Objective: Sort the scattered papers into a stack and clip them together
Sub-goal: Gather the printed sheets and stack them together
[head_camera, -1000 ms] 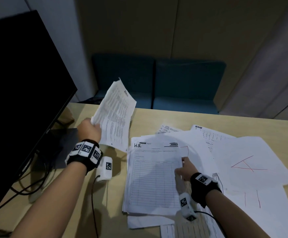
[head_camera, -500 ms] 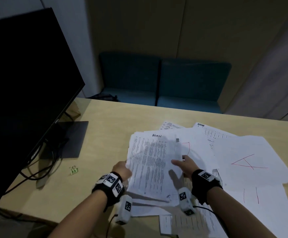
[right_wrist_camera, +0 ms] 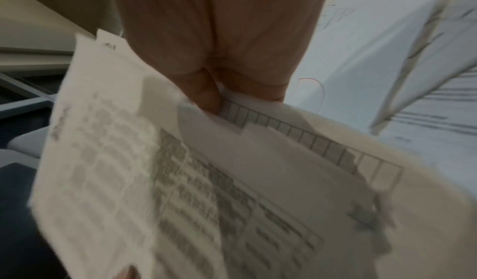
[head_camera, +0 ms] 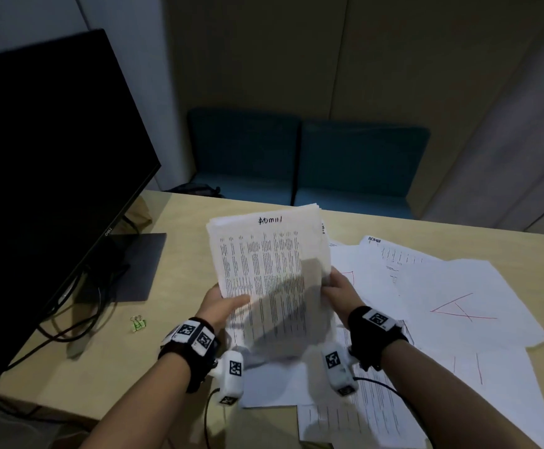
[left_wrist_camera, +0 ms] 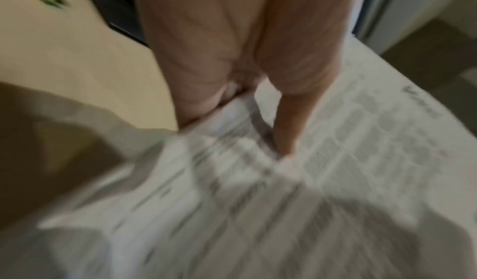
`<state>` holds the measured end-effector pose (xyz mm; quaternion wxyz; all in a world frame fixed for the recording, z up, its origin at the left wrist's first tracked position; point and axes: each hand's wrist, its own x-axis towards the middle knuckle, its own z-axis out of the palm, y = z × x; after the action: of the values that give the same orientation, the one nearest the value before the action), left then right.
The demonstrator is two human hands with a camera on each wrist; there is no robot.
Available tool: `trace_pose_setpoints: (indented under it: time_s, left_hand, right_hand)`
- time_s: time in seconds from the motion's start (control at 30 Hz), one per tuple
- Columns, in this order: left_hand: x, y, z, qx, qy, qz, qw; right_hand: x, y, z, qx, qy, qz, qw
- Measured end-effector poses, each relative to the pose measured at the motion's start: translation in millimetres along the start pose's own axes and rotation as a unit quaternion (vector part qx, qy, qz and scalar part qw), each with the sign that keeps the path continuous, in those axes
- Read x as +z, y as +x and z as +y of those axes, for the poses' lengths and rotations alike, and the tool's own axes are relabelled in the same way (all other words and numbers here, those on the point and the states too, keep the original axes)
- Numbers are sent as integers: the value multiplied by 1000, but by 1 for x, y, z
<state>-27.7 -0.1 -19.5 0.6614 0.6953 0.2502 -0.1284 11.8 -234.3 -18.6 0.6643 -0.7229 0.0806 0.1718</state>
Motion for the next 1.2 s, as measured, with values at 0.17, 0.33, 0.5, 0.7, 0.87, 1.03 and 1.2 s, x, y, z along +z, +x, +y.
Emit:
trace_pose_setpoints:
  time_s: [0.17,0.33,0.5,0.7,0.87,1.03,1.2]
  left_hand:
    - [16,-4,17,144,-26,93,985]
    - [22,-5,29,162,0,152,975]
    - [-1,-3,29,157,27,206,966]
    - [-39,2,15,124,-3,229,966]
    - [-57,2,4,92,-29,246,965]
    - [-63,2,-3,72,-31,229,970]
    - [-64,-4,-7,65,-22,199,978]
  right_hand:
    - [11,-3,-17,-16,159,3,987]
    - [25,-12,-31,-57,130,-13,990]
    - [23,-7,-23,20,19,-23,999]
    - [-28,33,54,209,-169,126,955]
    - [-45,5,42,302,-301,163,890]
    - [-58,-5,34,276,-481,100,826]
    - [-52,-18,26,165,-460,116,865]
